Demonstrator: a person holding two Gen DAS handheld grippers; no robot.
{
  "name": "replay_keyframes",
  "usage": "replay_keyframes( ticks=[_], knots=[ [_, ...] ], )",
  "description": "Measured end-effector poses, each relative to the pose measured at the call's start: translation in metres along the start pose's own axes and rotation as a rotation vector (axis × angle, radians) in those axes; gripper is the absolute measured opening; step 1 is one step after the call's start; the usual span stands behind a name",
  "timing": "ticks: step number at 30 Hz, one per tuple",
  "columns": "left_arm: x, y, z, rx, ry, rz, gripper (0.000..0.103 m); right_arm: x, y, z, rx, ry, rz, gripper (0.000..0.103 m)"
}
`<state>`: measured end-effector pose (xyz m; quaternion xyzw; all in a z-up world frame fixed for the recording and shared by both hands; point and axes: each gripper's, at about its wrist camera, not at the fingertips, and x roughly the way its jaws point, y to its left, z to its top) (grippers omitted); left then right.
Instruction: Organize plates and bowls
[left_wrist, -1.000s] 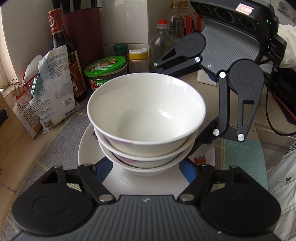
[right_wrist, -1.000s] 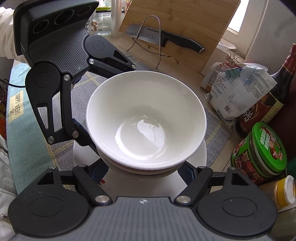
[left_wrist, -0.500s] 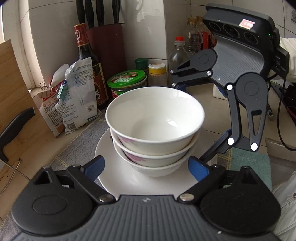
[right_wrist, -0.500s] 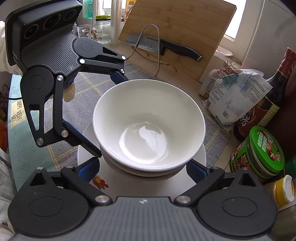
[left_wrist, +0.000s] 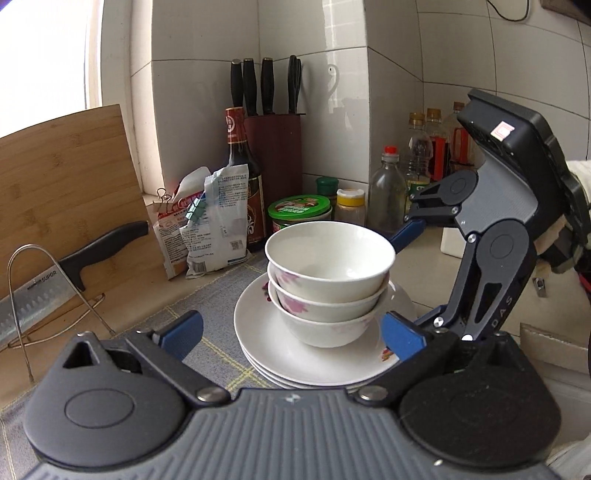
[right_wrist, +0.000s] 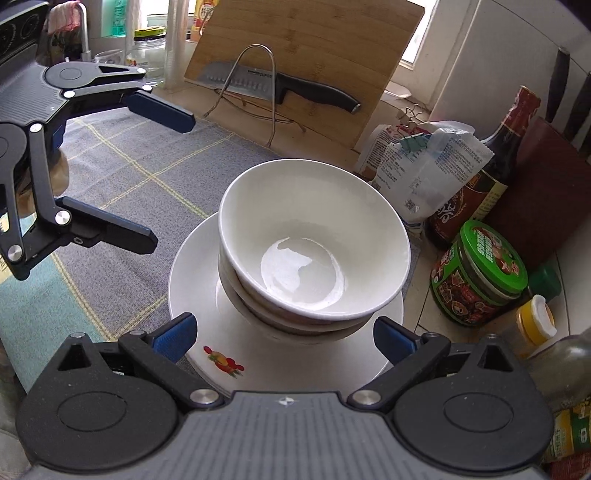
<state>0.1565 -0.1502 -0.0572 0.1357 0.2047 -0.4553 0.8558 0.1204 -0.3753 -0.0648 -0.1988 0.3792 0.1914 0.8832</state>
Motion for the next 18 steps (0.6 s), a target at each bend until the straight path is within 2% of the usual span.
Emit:
replay_keyframes(
  ticks=[4, 6, 10, 14, 18],
  knots=[
    [-0.024, -0.01, -0.005, -0.013, 0.014, 0.113, 0.102, -0.01, 0.023, 0.0, 0.164, 0.004, -0.075, 0.103],
    [-0.037, -0.012, -0.007, -0.06, 0.041, 0.161, 0.102, -0.018, 0.04, -0.004, 0.258, 0.011, -0.131, 0.103],
    [-0.057, -0.011, -0.009, -0.173, 0.149, 0.206, 0.102, -0.035, 0.066, -0.012, 0.469, 0.039, -0.241, 0.103],
    [-0.074, -0.016, -0.01, -0.23, 0.21, 0.249, 0.102, -0.054, 0.084, -0.02, 0.663, 0.066, -0.317, 0.103],
    [-0.086, -0.022, -0.009, -0.238, 0.226, 0.252, 0.102, -0.075, 0.106, -0.017, 0.695, 0.05, -0.395, 0.103]
  ],
)
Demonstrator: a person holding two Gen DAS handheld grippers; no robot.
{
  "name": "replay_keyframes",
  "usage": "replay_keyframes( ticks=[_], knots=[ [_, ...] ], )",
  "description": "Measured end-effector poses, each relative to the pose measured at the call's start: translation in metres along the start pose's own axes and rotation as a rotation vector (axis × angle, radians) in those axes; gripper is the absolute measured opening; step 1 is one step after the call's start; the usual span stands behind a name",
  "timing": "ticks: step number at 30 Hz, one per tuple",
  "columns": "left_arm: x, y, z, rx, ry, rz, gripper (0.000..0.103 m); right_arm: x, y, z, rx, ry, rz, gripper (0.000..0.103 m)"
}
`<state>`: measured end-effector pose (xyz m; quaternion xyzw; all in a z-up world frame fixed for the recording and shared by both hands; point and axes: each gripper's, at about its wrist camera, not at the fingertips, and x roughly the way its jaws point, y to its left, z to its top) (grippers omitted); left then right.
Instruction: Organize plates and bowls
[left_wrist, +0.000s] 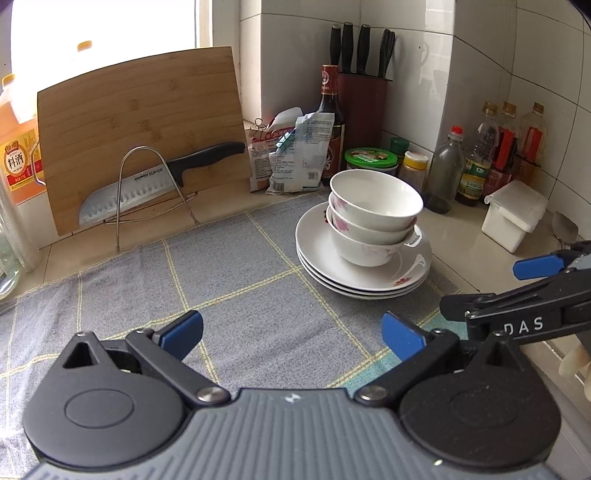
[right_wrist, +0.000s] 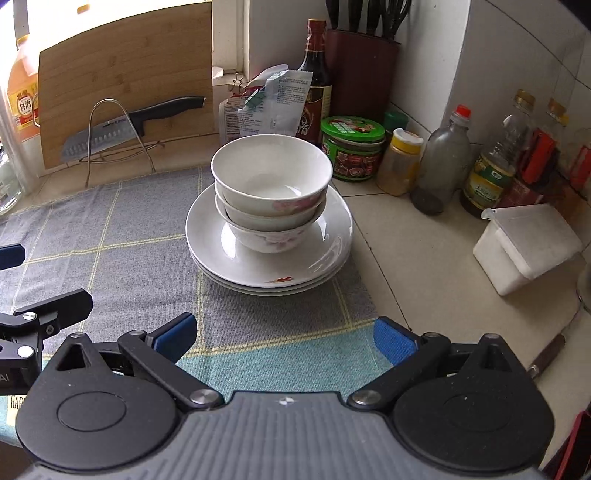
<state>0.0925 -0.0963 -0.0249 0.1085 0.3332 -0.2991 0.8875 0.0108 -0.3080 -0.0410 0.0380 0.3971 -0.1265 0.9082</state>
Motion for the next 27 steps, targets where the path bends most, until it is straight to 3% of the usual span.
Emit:
replay_keyframes(
  ticks=[12, 27],
  knots=[
    [-0.029, -0.003, 0.002, -0.005, -0.029, 0.056, 0.102, -0.041, 0.007, -0.01, 0.052, -0.074, -0.032, 0.103],
    [-0.035, -0.004, 0.002, -0.021, -0.033, 0.071, 0.102, -0.056, 0.009, -0.013, 0.061, -0.104, -0.029, 0.103]
  ],
)
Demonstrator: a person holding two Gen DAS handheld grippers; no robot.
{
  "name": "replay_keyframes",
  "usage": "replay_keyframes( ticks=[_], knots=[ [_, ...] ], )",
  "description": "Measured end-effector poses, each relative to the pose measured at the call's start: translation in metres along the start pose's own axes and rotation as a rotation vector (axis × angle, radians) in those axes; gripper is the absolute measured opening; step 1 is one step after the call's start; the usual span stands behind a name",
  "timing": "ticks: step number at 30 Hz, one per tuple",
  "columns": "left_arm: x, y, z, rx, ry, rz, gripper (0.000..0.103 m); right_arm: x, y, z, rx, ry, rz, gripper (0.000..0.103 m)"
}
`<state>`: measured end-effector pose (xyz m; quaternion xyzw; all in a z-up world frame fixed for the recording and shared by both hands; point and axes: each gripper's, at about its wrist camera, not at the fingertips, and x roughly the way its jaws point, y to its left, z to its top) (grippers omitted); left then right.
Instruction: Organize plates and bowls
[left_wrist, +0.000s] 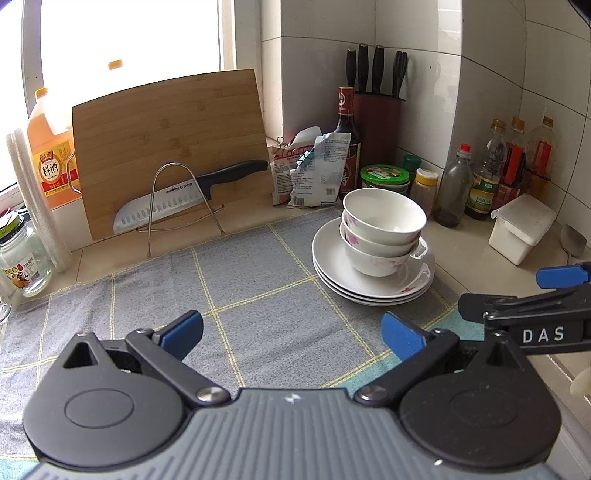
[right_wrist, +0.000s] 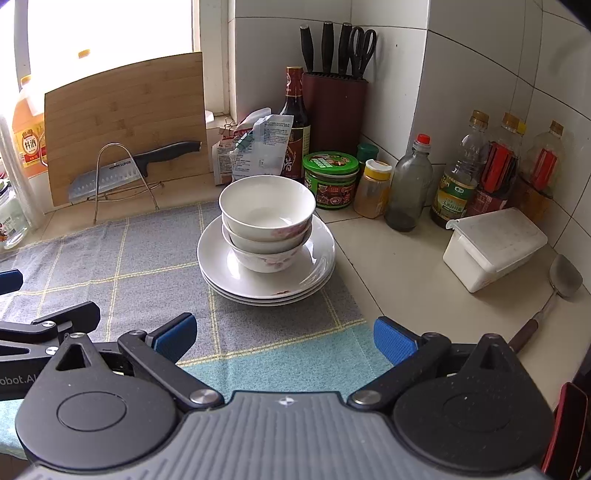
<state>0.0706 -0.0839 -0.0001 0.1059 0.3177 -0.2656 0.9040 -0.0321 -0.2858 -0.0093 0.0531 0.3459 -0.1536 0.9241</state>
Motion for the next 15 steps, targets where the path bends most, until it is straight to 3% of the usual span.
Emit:
replay_keyframes(
  ticks=[15],
  knots=[
    [-0.0034, 0.0003, 0.0018, 0.001, -0.008, -0.001, 0.102, -0.0036, 0.0033, 0.0029, -0.008, -0.01, -0.002, 0.103]
  ],
)
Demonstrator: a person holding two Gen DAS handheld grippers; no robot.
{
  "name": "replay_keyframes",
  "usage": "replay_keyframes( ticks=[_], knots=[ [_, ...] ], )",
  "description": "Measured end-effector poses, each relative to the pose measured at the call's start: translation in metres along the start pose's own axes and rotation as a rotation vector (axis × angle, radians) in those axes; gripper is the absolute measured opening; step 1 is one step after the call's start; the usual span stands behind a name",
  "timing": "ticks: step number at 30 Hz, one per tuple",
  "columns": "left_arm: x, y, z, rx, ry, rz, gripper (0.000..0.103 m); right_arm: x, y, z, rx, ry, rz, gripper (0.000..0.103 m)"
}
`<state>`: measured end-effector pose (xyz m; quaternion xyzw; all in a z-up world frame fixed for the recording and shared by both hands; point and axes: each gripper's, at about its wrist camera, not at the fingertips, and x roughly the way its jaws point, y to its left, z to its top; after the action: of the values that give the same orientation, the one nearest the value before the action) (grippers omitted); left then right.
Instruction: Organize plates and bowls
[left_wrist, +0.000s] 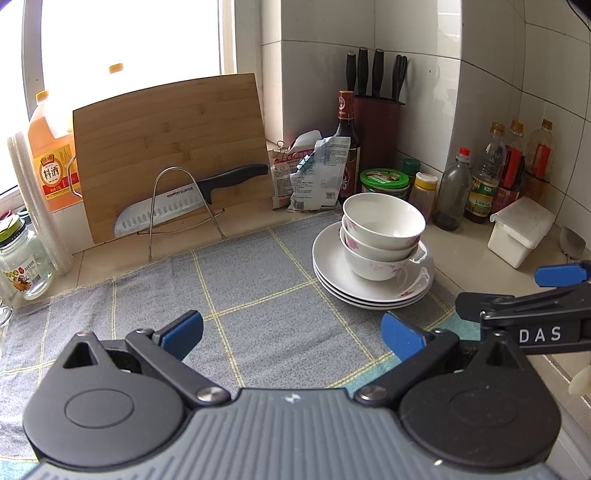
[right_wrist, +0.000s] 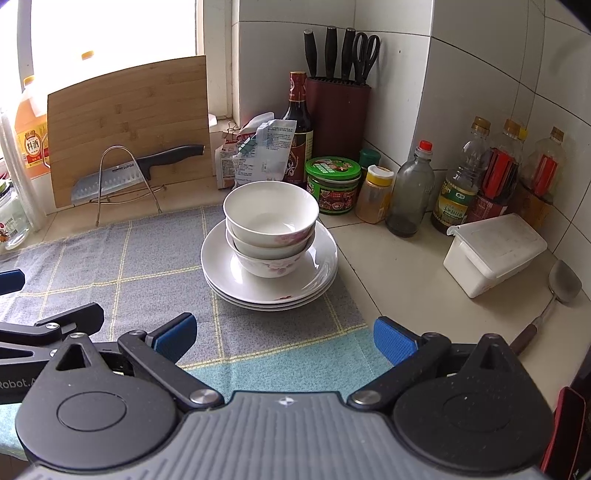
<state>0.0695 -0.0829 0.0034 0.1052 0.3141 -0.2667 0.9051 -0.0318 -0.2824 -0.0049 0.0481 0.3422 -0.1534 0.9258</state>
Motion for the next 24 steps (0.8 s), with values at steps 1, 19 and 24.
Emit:
replay_keyframes(
  ticks=[1, 19, 24],
  knots=[
    [-0.0001, 0.0002, 0.0006, -0.001, 0.0, 0.0, 0.102, -0.0002, 0.0002, 0.0002, 0.0, -0.001, 0.0, 0.103],
    [0.0007, 0.0015, 0.0022, -0.001, 0.006, 0.001, 0.102, -0.0007, 0.0011, 0.0025, -0.002, 0.0, -0.007, 0.103],
    [0.0015, 0.001, 0.0022, 0.001, 0.008, -0.001, 0.102, 0.0003, 0.001, 0.0015, 0.0, 0.004, -0.012, 0.103]
  ],
)
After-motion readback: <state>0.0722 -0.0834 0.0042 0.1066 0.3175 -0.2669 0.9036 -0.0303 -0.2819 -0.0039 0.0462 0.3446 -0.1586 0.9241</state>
